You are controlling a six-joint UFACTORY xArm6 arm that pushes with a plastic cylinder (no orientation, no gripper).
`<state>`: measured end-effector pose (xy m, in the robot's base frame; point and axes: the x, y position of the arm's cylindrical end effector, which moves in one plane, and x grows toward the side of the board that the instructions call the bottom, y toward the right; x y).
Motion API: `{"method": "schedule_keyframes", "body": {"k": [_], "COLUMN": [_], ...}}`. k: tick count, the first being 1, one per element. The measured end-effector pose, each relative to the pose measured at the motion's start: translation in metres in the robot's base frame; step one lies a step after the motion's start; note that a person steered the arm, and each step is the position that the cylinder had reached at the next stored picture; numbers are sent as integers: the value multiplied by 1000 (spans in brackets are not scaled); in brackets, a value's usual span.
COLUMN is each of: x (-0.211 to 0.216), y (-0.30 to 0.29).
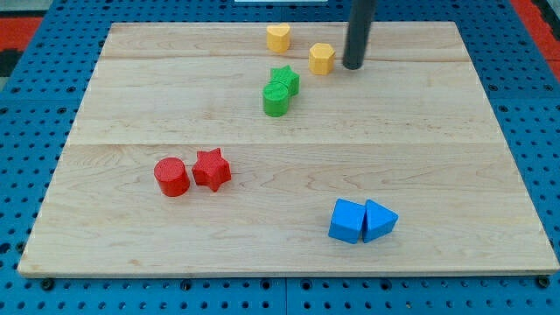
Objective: Push the yellow hexagon to the middle of the green star and the yellow heart
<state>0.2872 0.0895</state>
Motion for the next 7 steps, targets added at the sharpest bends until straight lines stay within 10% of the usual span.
{"method": "schedule_keyframes", "body": {"k": [7], "x": [-14], "y": [-40]}}
